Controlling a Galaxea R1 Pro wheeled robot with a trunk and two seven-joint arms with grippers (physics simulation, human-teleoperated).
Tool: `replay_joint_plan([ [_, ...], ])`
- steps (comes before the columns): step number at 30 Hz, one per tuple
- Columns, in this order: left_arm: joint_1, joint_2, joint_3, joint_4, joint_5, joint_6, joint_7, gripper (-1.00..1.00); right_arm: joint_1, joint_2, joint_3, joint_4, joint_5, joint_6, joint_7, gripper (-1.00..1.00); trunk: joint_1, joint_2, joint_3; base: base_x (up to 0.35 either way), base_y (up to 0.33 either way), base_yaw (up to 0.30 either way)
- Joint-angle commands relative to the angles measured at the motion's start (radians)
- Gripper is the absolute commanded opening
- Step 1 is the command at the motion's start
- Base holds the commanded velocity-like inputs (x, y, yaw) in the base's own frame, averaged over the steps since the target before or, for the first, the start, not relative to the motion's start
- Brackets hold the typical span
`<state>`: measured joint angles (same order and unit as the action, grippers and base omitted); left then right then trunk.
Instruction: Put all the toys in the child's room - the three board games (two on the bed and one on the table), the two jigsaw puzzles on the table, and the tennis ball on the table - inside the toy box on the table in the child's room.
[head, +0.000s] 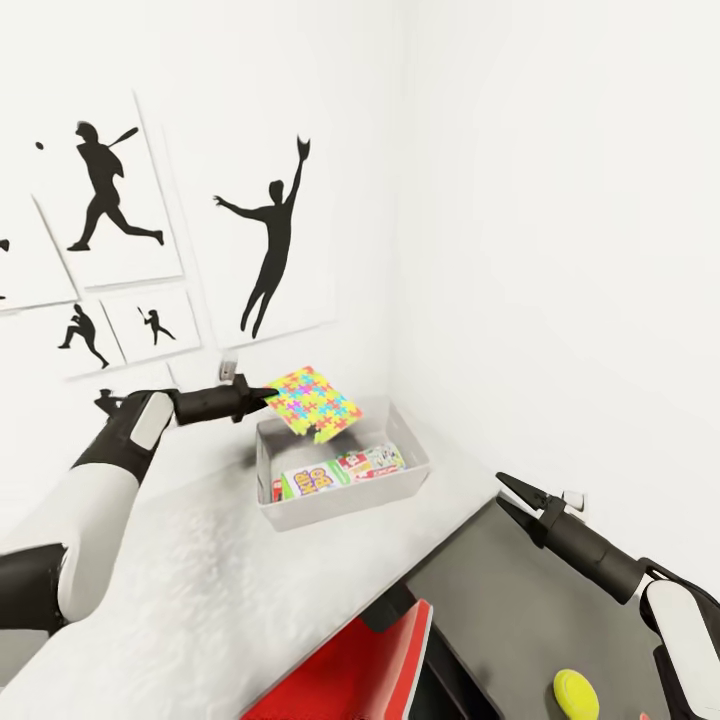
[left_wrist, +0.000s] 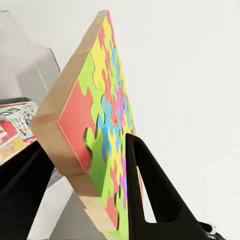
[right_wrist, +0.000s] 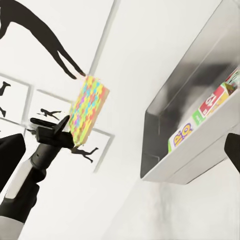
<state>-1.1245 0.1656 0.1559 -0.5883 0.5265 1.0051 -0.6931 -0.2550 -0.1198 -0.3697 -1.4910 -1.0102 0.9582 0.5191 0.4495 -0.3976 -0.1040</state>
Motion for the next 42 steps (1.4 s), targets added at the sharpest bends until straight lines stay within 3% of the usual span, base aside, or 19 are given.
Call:
replay_joint_plan([
  [1, -0.002, -0.013, 0.019, 0.006, -0.002, -0.01, 0.03, -1.0, -0.001, 0.0, -0.002, 0.0, 0.004, 0.005, 0.005, 1.0, 0.001, -0.002, -0.004, 0.0, 0.0, 0.0],
  [5, -0.002, -0.04, 0.075, 0.036, -0.001, -0.068, 0.126, -1.0, -0.001, -0.001, -0.004, -0.001, 0.004, 0.005, 0.007, 1.0, 0.001, -0.002, -0.01, 0.0, 0.0, 0.0],
  [9, -0.001, -0.053, 0.091, 0.053, 0.0, -0.084, 0.152, -1.0, -0.001, -0.001, -0.004, -0.002, 0.004, 0.005, 0.007, 1.0, 0.001, -0.002, -0.017, 0.0, 0.0, 0.0],
  [26, -0.002, -0.066, 0.096, 0.054, -0.003, -0.089, 0.159, -1.0, -0.001, 0.0, -0.004, -0.014, 0.005, 0.005, 0.005, 1.0, 0.001, -0.002, -0.045, 0.0, 0.0, 0.0],
  [30, -0.002, -0.068, 0.115, 0.053, -0.003, -0.089, 0.159, -1.0, -0.001, 0.005, -0.003, -0.015, 0.004, 0.005, 0.002, 1.0, 0.001, -0.002, -0.052, 0.0, 0.0, 0.0],
  [42, -0.002, -0.119, 0.125, 0.052, -0.003, -0.089, 0.161, -1.0, -0.001, -0.001, -0.005, -0.013, 0.005, 0.006, 0.006, 1.0, 0.001, -0.002, -0.071, 0.0, 0.0, 0.0],
])
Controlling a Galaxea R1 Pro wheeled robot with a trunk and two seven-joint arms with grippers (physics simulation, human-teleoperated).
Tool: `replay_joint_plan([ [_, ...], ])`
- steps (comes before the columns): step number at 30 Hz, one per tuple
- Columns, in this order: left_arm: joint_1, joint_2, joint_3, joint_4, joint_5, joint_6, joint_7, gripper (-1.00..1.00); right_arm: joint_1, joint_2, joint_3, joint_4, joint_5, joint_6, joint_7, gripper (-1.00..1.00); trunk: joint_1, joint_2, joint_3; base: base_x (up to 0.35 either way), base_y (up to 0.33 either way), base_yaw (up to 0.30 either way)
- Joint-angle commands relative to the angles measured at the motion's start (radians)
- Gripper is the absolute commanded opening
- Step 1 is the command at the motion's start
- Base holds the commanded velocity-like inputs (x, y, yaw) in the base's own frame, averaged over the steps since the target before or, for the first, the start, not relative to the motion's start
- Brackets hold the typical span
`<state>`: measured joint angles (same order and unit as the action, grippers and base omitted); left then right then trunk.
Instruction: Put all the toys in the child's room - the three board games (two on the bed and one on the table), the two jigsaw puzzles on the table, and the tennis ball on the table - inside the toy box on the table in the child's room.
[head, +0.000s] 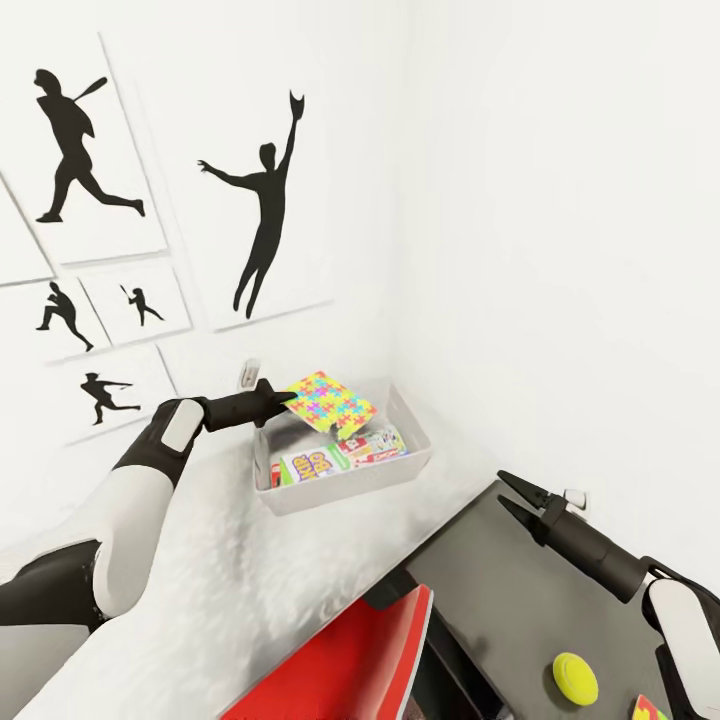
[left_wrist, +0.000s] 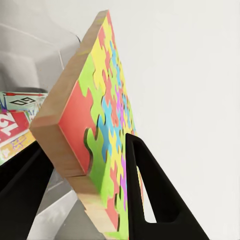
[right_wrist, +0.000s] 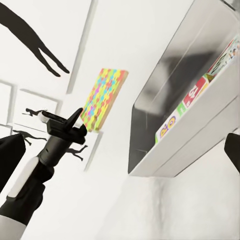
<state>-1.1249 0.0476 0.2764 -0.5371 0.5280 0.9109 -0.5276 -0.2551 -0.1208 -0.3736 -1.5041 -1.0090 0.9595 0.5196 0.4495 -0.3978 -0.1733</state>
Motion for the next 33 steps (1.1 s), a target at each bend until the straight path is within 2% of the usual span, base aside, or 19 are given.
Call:
replay_joint_plan([
  [1, -0.001, -0.006, 0.005, 0.0, -0.005, 0.005, -0.005, -1.0, -0.001, 0.0, -0.002, 0.001, 0.003, 0.005, 0.005, 1.0, 0.001, -0.002, -0.004, 0.0, 0.0, 0.0],
  [12, -0.002, -0.013, 0.004, -0.002, -0.005, 0.009, -0.001, -1.0, -0.001, 0.0, -0.003, 0.003, 0.003, 0.005, 0.005, 1.0, 0.001, -0.002, -0.022, 0.0, 0.0, 0.0],
  [18, -0.003, -0.009, 0.009, -0.002, -0.003, 0.015, 0.0, -1.0, -0.001, -0.001, -0.004, 0.001, 0.003, 0.005, 0.006, 1.0, 0.001, -0.002, -0.032, 0.0, 0.0, 0.0],
  [24, -0.003, -0.01, 0.078, -0.003, -0.006, 0.014, 0.003, -1.0, -0.001, -0.002, -0.004, 0.001, 0.003, 0.005, 0.007, 1.0, 0.001, -0.002, -0.042, 0.0, 0.0, 0.0],
  [26, -0.003, -0.009, 0.091, -0.002, -0.006, 0.013, 0.013, -1.0, -0.001, -0.002, -0.005, 0.001, 0.003, 0.005, 0.007, 1.0, 0.001, -0.002, -0.045, 0.0, 0.0, 0.0],
  [30, -0.003, -0.009, 0.119, -0.002, -0.006, 0.01, 0.062, -1.0, -0.001, -0.002, -0.005, 0.001, 0.003, 0.005, 0.007, 1.0, 0.001, -0.002, -0.052, 0.0, 0.0, 0.0],
  [33, -0.003, -0.014, 0.17, -0.002, -0.004, 0.008, 0.14, -1.0, -0.001, -0.001, -0.005, 0.001, 0.003, 0.005, 0.007, 1.0, 0.001, -0.002, -0.057, 0.0, 0.0, 0.0],
])
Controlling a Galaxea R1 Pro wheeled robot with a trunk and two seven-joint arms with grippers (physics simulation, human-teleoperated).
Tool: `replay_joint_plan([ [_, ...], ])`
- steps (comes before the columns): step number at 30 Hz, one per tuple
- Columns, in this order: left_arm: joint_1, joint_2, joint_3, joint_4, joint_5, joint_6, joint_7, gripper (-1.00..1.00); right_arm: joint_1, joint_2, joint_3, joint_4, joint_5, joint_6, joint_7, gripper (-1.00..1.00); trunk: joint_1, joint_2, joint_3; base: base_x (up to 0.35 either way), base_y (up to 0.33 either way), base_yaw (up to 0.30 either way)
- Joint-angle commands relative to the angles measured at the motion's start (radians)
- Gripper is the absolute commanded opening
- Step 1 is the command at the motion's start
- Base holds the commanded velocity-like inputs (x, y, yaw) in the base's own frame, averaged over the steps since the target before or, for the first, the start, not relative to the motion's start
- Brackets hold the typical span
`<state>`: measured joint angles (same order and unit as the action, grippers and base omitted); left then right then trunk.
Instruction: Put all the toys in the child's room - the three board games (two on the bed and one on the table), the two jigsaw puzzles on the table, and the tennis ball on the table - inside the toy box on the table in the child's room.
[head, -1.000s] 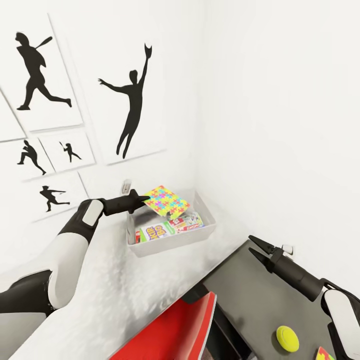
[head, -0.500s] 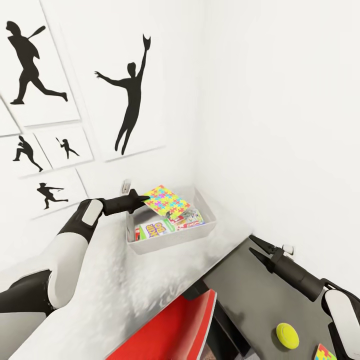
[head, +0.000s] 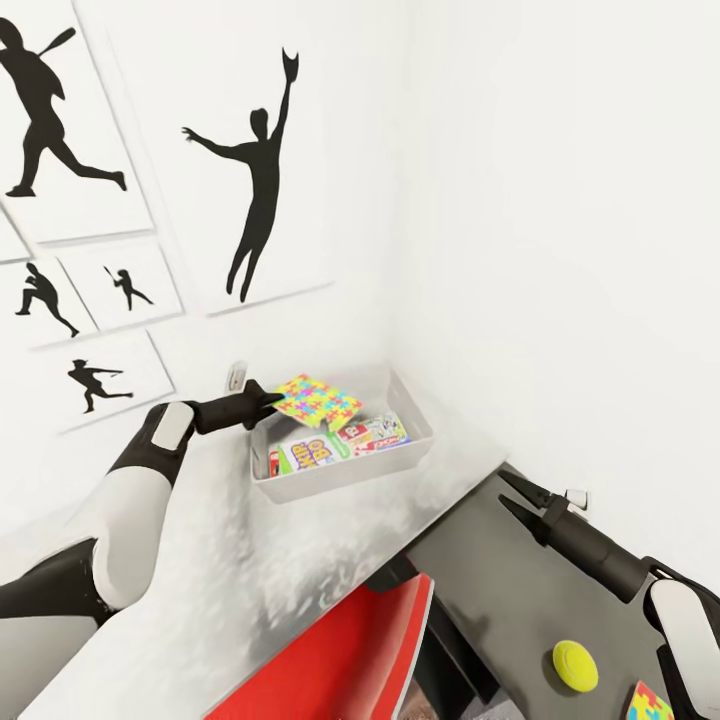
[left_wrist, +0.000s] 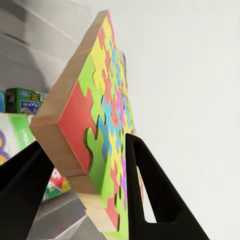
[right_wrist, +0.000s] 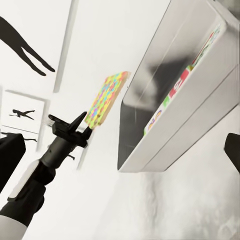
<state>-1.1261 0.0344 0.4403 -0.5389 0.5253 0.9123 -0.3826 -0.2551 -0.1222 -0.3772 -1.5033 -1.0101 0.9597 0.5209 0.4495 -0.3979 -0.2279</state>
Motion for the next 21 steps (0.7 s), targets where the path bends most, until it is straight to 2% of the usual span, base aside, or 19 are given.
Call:
replay_joint_plan([
  [1, -0.001, -0.001, 0.011, 0.0, -0.001, 0.007, 0.005, -1.0, -0.001, 0.0, -0.002, 0.0, 0.004, 0.005, 0.005, 1.0, 0.001, -0.002, -0.004, 0.0, 0.0, 0.0],
  [7, -0.001, -0.003, 0.026, 0.0, 0.001, 0.007, 0.047, -1.0, -0.001, 0.0, -0.002, 0.001, 0.004, 0.005, 0.005, 1.0, 0.001, -0.002, -0.014, 0.0, 0.0, 0.0],
  [21, -0.001, -0.008, 0.029, 0.0, 0.001, 0.008, 0.053, -1.0, -0.001, 0.001, 0.0, 0.0, 0.004, 0.005, 0.005, 1.0, 0.001, -0.002, -0.037, 0.0, 0.0, 0.0],
])
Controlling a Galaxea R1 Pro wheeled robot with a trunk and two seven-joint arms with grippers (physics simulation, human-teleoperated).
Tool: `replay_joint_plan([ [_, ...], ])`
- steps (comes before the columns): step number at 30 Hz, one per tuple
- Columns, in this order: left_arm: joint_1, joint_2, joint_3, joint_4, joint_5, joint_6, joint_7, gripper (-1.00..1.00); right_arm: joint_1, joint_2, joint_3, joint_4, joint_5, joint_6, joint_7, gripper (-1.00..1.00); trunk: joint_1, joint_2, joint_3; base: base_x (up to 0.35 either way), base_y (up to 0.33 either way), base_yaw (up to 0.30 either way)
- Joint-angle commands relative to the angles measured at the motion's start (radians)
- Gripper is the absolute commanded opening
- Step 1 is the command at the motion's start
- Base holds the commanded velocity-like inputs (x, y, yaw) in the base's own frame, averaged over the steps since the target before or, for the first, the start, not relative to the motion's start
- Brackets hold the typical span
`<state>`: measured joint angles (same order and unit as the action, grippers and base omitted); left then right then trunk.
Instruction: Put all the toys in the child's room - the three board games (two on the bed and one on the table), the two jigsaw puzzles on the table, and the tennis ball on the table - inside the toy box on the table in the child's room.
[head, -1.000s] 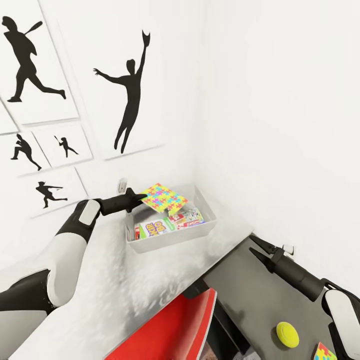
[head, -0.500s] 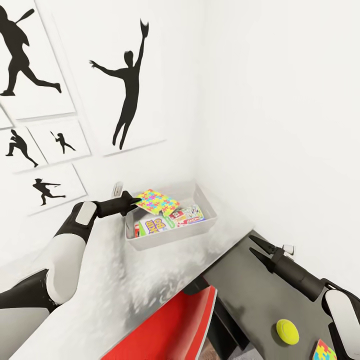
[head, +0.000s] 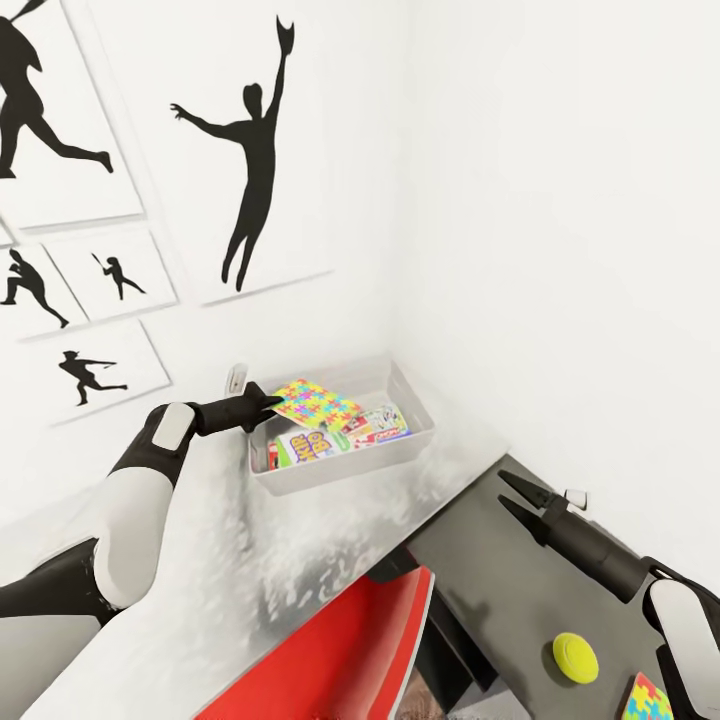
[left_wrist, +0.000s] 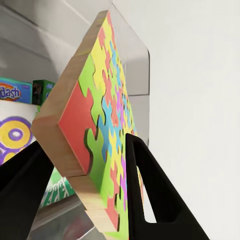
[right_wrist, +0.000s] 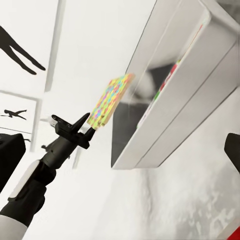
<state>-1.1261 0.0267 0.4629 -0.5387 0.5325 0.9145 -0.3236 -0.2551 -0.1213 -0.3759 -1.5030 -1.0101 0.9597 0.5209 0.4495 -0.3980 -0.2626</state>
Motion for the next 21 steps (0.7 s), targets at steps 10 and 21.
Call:
replay_joint_plan([
  [10, -0.001, -0.014, 0.008, 0.0, -0.006, 0.003, -0.006, -1.0, -0.001, 0.0, -0.001, 0.0, 0.004, 0.005, 0.005, 1.0, 0.001, -0.002, -0.018, 0.0, 0.0, 0.0],
  [21, -0.001, -0.013, 0.009, -0.001, -0.006, 0.001, -0.006, -1.0, -0.001, 0.003, -0.001, 0.001, 0.005, 0.002, 0.005, 1.0, 0.001, -0.002, -0.035, 0.0, 0.0, 0.0],
])
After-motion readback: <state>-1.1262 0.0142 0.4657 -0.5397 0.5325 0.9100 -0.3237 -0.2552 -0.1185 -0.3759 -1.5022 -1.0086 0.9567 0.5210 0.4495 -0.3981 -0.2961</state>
